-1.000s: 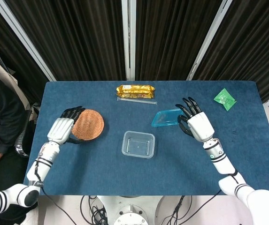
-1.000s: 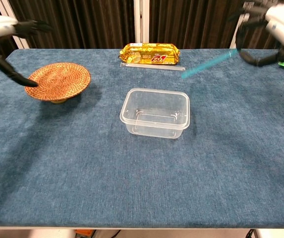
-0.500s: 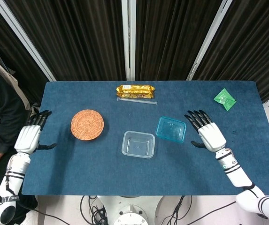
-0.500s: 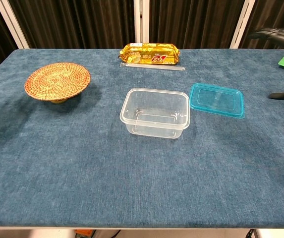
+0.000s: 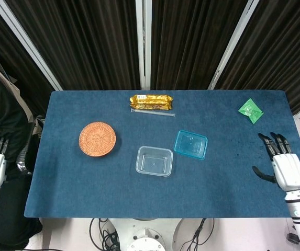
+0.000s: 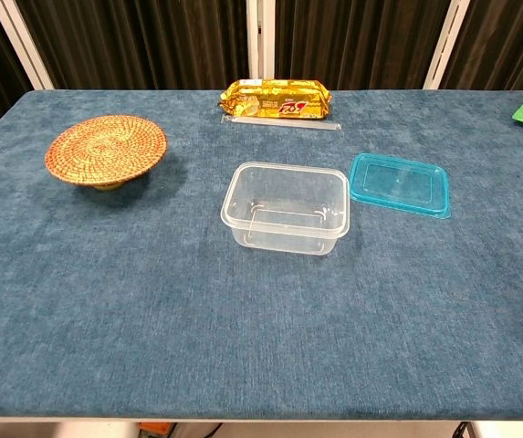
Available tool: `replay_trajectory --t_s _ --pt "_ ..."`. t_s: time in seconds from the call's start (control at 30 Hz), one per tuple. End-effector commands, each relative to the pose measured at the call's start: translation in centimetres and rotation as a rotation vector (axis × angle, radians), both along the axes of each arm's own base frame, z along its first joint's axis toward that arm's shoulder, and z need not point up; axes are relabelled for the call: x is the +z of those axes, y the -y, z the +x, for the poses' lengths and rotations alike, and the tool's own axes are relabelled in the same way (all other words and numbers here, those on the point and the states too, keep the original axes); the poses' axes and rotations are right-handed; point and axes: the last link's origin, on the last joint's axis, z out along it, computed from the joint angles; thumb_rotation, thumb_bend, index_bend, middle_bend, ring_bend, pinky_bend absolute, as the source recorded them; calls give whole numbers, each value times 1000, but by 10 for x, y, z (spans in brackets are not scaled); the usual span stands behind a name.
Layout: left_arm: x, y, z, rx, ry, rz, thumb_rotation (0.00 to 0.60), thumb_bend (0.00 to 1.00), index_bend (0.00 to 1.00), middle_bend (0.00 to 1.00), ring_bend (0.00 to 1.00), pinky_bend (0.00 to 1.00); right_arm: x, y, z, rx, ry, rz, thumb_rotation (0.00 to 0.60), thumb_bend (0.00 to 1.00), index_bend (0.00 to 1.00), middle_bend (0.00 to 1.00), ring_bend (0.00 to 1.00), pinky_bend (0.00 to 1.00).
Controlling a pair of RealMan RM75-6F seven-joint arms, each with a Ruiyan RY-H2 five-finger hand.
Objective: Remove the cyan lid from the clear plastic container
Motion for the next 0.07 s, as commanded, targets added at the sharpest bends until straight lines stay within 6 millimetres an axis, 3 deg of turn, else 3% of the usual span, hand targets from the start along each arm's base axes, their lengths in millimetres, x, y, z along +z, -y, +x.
replay_trajectory --t_s 0.03,0.07 --pt "1 18 -1 13 -4 -8 600 0 57 0 0 45 7 -21 -5 -38 -18 -23 600 146 0 145 0 0" --pt "0 22 0 17 -3 -9 600 0 57 0 0 44 7 -24 -6 -40 -20 -24 600 147 0 144 0 0"
